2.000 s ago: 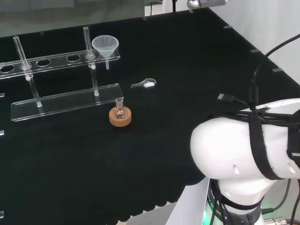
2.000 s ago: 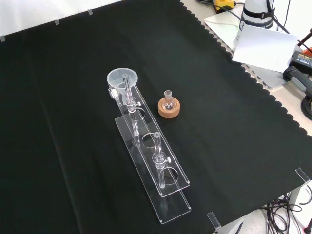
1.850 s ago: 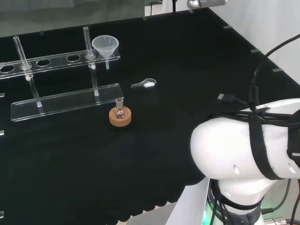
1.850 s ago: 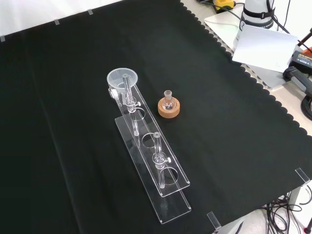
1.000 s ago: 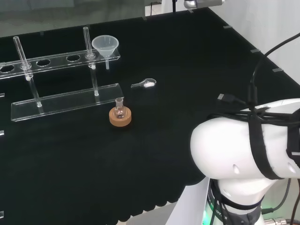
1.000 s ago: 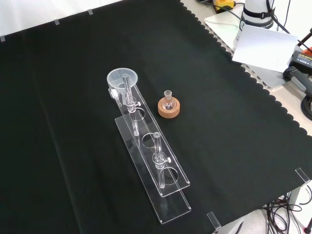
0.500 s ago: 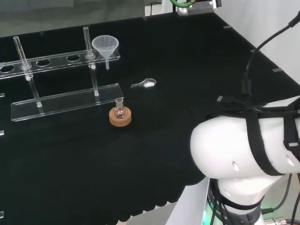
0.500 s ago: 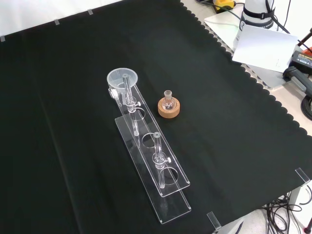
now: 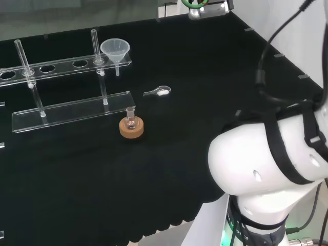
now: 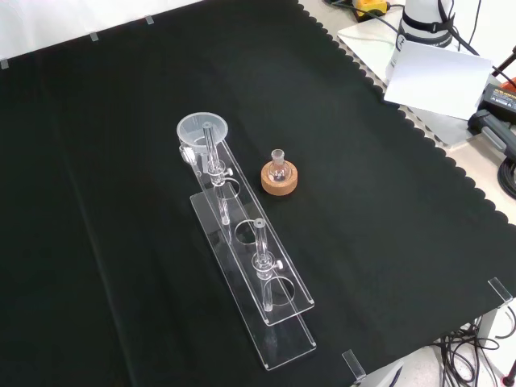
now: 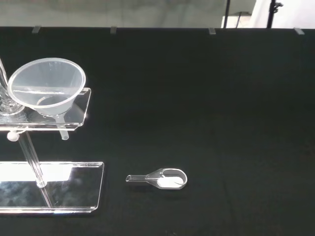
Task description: Pick up the funnel from the transparent funnel stand.
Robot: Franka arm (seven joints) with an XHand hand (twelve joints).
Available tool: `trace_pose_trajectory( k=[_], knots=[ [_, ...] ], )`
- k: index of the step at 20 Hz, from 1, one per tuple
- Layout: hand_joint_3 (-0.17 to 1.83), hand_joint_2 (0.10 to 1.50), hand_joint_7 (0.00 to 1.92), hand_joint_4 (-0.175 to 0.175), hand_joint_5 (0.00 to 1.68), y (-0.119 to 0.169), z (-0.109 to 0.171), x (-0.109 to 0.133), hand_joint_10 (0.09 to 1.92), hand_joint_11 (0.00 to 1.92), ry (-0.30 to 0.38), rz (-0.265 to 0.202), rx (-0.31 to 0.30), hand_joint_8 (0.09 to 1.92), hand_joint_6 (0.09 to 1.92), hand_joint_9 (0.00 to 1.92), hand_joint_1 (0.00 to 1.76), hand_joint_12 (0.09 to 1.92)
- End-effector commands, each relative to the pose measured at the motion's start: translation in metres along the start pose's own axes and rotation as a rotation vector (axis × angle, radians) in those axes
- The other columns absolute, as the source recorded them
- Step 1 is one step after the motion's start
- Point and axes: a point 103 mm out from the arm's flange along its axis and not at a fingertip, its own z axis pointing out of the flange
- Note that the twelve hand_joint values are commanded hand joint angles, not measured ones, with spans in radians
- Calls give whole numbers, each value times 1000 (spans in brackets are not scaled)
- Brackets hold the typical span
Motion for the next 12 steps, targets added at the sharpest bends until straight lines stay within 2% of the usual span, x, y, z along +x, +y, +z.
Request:
trace_pose_trajectory(
  k=[1,5,9,12],
  knots=[
    [341,1142,94,7,271,48,15,-7,666,161,8,-57,5,572,87,288,27,1364],
    [336,1134,112,5,279,69,26,-6,670,159,24,-83,17,579,87,299,40,1372],
    [334,1129,121,4,285,87,33,-4,671,159,20,-119,7,583,87,301,49,1376],
    [330,1123,125,3,291,100,39,2,671,157,13,-150,23,587,87,294,64,1377]
  ],
)
